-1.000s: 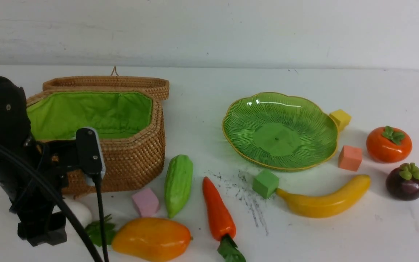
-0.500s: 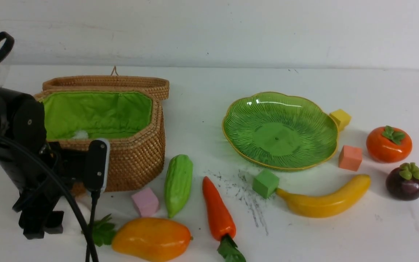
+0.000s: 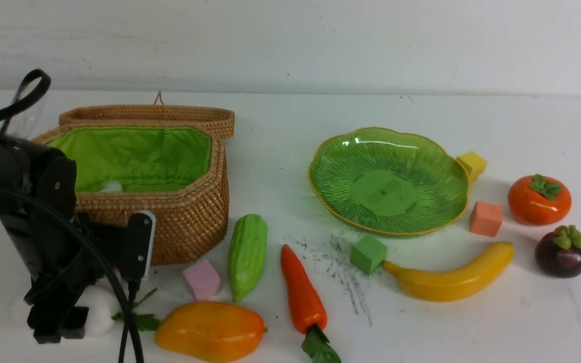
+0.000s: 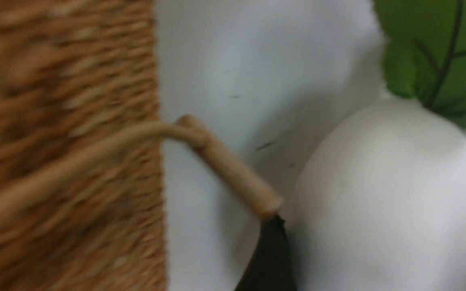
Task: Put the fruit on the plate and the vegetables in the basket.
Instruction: Take a daikon with your left arm and place it on the basket on the left.
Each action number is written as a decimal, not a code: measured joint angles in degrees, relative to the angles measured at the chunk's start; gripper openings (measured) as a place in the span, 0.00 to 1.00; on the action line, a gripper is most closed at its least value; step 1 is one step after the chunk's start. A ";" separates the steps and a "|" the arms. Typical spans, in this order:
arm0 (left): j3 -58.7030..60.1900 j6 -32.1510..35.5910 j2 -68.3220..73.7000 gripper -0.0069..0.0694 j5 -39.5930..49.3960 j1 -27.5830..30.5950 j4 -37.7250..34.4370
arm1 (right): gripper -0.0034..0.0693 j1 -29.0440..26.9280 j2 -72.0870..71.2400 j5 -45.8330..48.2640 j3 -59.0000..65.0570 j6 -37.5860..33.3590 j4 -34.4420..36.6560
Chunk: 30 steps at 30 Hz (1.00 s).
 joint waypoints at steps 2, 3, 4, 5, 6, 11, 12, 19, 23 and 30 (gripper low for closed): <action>1.02 0.00 0.54 0.83 -0.07 0.00 0.27 | 0.23 0.00 0.00 -0.07 0.00 0.00 0.00; 1.61 0.00 0.93 0.83 -0.13 0.00 0.46 | 0.23 0.00 0.00 -0.07 0.00 0.00 0.00; 1.81 0.00 1.10 0.82 -0.17 0.00 0.46 | 0.23 0.00 0.00 -0.07 0.00 0.00 0.00; 2.05 0.00 1.34 0.80 -0.45 0.00 0.38 | 0.23 0.00 0.00 -0.07 0.00 0.00 0.00; 2.05 0.00 1.31 0.80 -0.46 0.00 0.32 | 0.23 0.00 0.00 -0.07 0.00 0.00 0.00; 2.05 -2.20 0.95 0.75 1.02 -0.05 -1.99 | 0.23 0.00 0.00 -0.13 0.00 0.00 0.00; 2.05 -2.54 0.35 0.75 2.11 -0.38 -2.22 | 0.23 0.00 0.00 -0.19 0.00 0.00 0.00; 1.24 -5.41 -11.07 0.75 10.83 -5.87 -1.47 | 0.23 0.00 0.00 -1.85 0.00 0.00 0.00; -3.87 -15.59 -18.92 0.75 7.61 -7.93 1.48 | 0.24 0.00 0.00 -5.57 0.00 0.06 0.00; -13.92 -33.62 -18.85 0.75 -4.70 -6.45 6.59 | 0.25 0.00 0.00 -19.72 0.00 6.35 -5.20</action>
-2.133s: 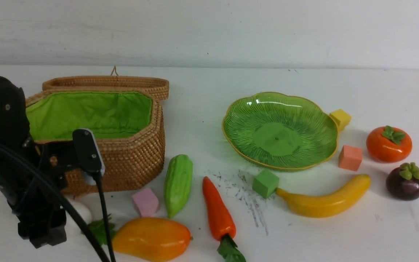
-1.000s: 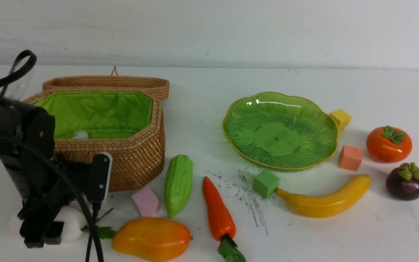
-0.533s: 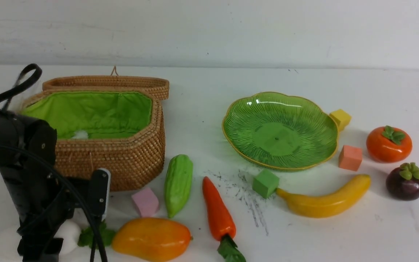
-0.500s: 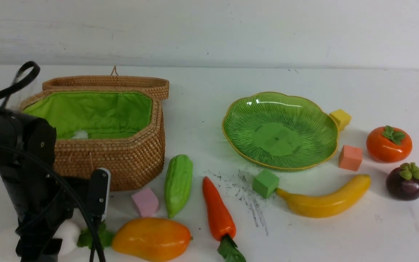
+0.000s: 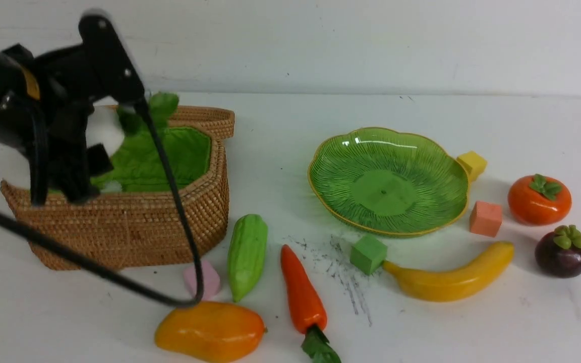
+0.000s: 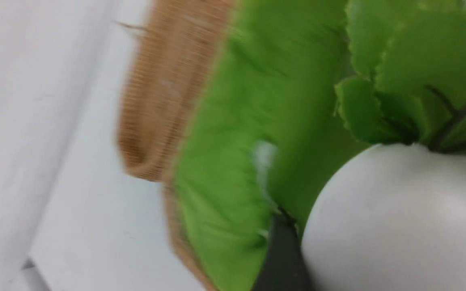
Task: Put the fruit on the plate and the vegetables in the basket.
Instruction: Take a daikon with your left arm and place it on the basket on the left, then grab the mango with your left arm and place it on the right plate
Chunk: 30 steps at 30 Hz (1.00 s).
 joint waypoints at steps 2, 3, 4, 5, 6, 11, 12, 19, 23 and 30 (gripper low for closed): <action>-1.51 -1.23 2.47 0.75 -1.95 0.21 1.92 | 0.25 0.00 0.00 -2.57 0.00 2.21 -1.88; -1.78 -1.39 3.08 0.75 -2.31 0.21 2.48 | 0.25 0.00 0.00 -2.98 0.00 2.96 -2.23; -2.34 -1.65 4.65 0.75 -3.31 0.21 3.77 | 0.25 0.00 0.00 -3.61 0.00 4.08 -2.88; -2.84 -1.96 7.10 0.75 -5.17 0.21 5.86 | 0.25 0.00 0.00 -3.97 0.00 5.48 -3.59; -2.91 -2.06 7.71 0.75 -5.63 0.21 6.46 | 0.25 0.00 0.00 -3.97 0.00 5.92 -3.71; -2.96 -4.69 13.79 0.77 -10.76 0.21 14.40 | 0.25 0.00 0.00 -1.63 0.00 7.95 -3.61; -2.96 -6.63 14.43 0.81 -11.45 0.21 16.19 | 0.25 0.00 0.00 -0.91 0.00 8.06 -3.37; -2.96 -21.33 14.65 0.96 -12.10 0.21 23.79 | 0.25 0.00 0.00 0.73 0.00 8.12 -2.28; -2.96 -28.55 12.28 0.91 -8.52 -0.97 22.93 | 0.25 0.00 0.00 0.91 0.00 8.12 -2.28; -3.02 -39.66 4.70 0.52 5.23 -11.26 10.67 | 0.25 0.00 0.00 1.15 0.00 8.12 -2.33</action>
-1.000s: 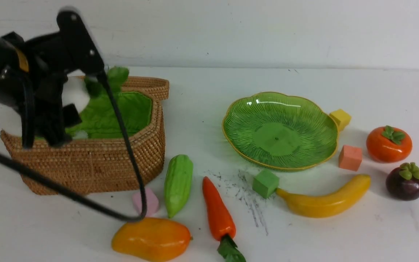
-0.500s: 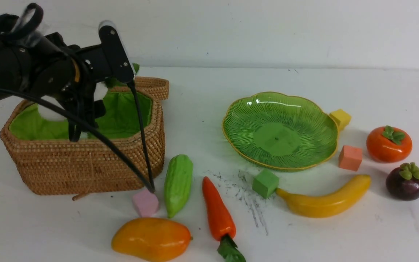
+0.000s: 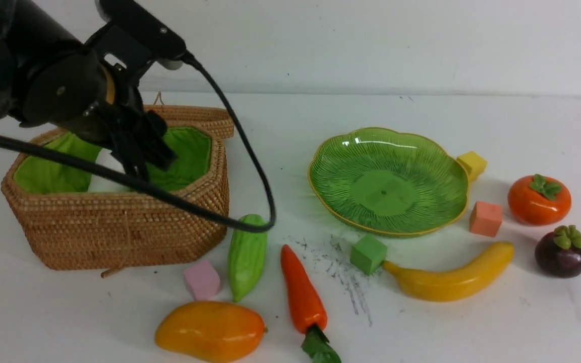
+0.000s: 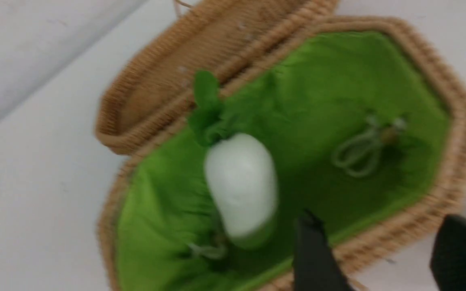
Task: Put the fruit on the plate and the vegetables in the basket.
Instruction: Grab the mango with your left arm and place it on the right plate
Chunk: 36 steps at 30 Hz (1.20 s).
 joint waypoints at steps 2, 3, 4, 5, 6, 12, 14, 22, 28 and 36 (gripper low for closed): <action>-0.04 1.81 -1.04 0.36 4.52 -3.13 -3.42 | 0.25 0.00 0.00 0.17 0.00 0.00 0.00; -0.04 4.16 -1.45 0.27 7.60 -4.98 -5.87 | 0.25 0.00 0.00 0.30 0.00 0.00 0.00; -0.04 7.95 -1.57 0.16 10.56 -6.94 -9.43 | 0.25 0.00 0.00 0.44 0.00 0.00 0.00; 0.18 12.52 -1.57 0.10 13.51 -8.48 -13.64 | 0.25 0.00 0.00 0.73 0.00 0.00 0.00; 0.27 12.52 -1.57 0.09 13.91 -8.48 -14.37 | 0.25 0.00 0.00 0.78 0.00 0.00 0.00; 8.73 34.87 -1.57 0.17 14.89 -10.69 -28.63 | 0.26 0.00 0.00 2.66 0.00 0.00 0.00; 11.09 37.53 -1.57 0.24 12.50 -10.69 -28.48 | 0.27 0.00 0.00 3.00 0.00 0.00 0.00; 21.34 40.86 0.49 0.91 -8.61 -10.69 -25.44 | 0.27 0.00 0.00 3.27 0.00 0.00 0.00; 22.16 40.92 7.47 0.92 -13.86 -10.69 -19.15 | 0.27 0.00 0.00 3.27 0.00 0.00 0.00; 21.99 40.44 11.18 0.80 -13.55 -10.69 -17.72 | 0.27 0.00 0.00 3.65 0.00 0.00 0.24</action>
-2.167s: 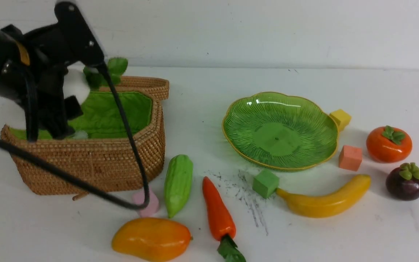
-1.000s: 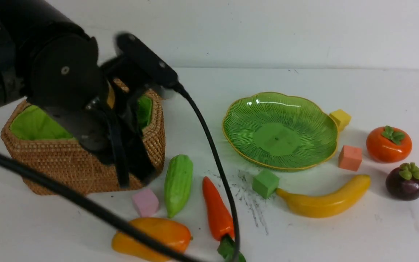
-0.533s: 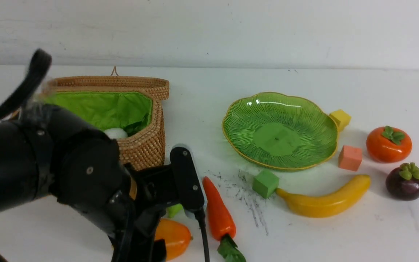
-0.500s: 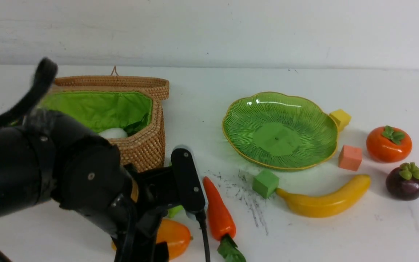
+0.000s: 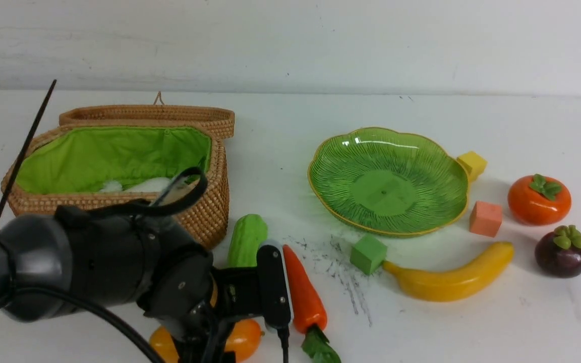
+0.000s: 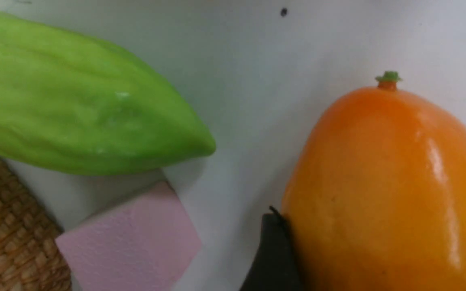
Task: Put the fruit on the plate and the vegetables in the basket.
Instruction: Grab the mango with your left arm and place it on the right plate
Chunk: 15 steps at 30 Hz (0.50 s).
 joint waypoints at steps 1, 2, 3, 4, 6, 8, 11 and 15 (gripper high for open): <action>0.00 0.00 0.00 0.80 0.00 0.00 0.00 | 0.27 0.00 0.00 0.06 0.00 0.00 0.00; 0.00 0.00 0.00 0.80 0.07 0.00 -0.05 | 0.27 0.00 0.00 0.05 0.00 0.00 0.05; 0.00 -0.07 -0.15 0.80 0.22 0.00 -0.14 | 0.28 0.00 0.00 0.05 0.00 0.00 0.05; 0.00 -0.07 -0.48 0.80 0.64 0.00 -0.25 | 0.28 0.00 0.00 0.05 0.00 0.00 0.10; 0.11 -0.13 -1.93 0.80 2.09 0.00 -1.09 | 0.28 0.00 0.00 0.05 0.00 0.00 0.18; 0.12 -0.40 -4.05 0.80 3.43 0.00 -2.71 | 0.28 0.00 0.00 0.05 0.00 0.09 0.06; -1.81 -2.55 -9.57 0.80 6.14 0.00 -8.92 | 0.29 0.00 0.00 0.00 0.00 2.46 -2.80; -7.99 -3.95 -13.14 0.80 5.34 0.00 -20.56 | 0.29 0.00 0.00 -0.23 0.00 8.80 -10.38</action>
